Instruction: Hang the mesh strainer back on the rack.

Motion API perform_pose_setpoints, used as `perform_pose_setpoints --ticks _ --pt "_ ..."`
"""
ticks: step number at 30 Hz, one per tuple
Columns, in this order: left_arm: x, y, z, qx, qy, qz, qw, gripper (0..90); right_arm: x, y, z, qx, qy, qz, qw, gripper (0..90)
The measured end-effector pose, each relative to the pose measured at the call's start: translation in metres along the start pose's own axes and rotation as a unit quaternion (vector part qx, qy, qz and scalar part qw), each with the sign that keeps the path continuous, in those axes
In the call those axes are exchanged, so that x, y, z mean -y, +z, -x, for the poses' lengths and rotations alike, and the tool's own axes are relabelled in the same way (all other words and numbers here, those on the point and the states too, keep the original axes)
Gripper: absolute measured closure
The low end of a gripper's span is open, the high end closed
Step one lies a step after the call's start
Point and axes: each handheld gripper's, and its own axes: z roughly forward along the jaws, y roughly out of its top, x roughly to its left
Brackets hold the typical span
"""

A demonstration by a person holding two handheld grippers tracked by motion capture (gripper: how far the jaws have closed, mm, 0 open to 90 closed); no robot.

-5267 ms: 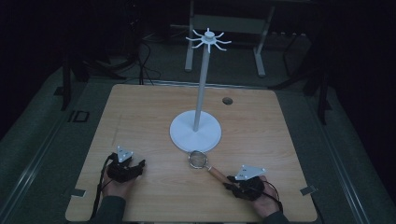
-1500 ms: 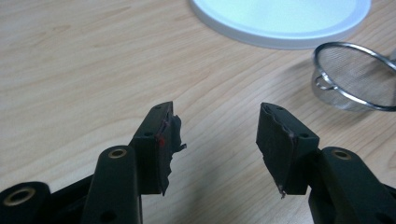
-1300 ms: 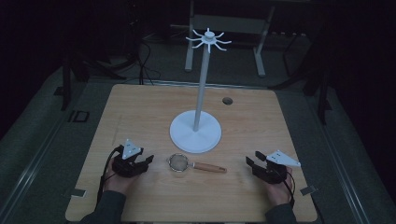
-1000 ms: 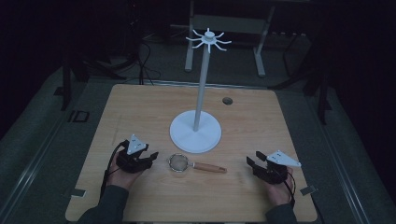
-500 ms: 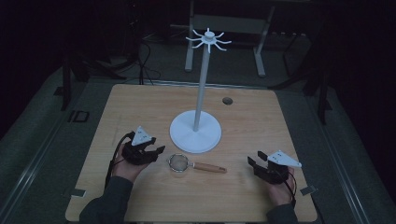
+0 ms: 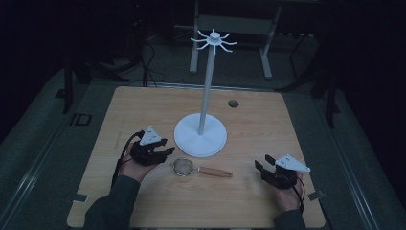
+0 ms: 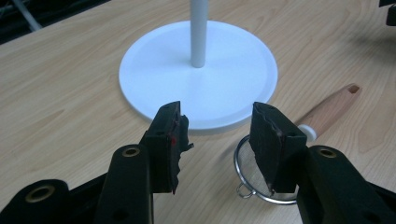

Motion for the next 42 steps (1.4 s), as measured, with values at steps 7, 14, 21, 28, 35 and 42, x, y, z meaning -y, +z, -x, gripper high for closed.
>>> perform_pose_setpoints --ticks 7,14,21,28,35,42 --pt "-0.013 0.007 0.011 0.019 0.021 -0.006 0.9996 56.6 0.0 -0.001 0.0 0.002 0.0 -0.001 1.0 46.9" --pt "-0.027 0.019 0.022 0.037 0.043 -0.023 0.9981 56.8 0.0 -0.002 0.002 0.003 0.002 0.001 1.0 46.7" --pt "-0.038 0.033 0.035 0.056 0.067 -0.048 0.995 57.6 -0.001 -0.002 0.003 0.004 0.001 0.002 1.0 46.6" --pt "-0.047 0.044 0.044 0.067 0.095 -0.069 0.9909 58.5 -0.001 -0.003 0.004 0.005 0.001 0.003 1.0 46.4" --pt "-0.057 0.051 0.052 0.081 0.123 -0.089 0.9851 59.1 0.0 -0.004 0.005 0.007 0.005 0.003 1.0 46.2" --pt "-0.063 0.06 0.06 0.098 0.152 -0.112 0.9772 59.3 0.0 -0.004 0.006 0.006 0.005 0.002 1.0 45.9"
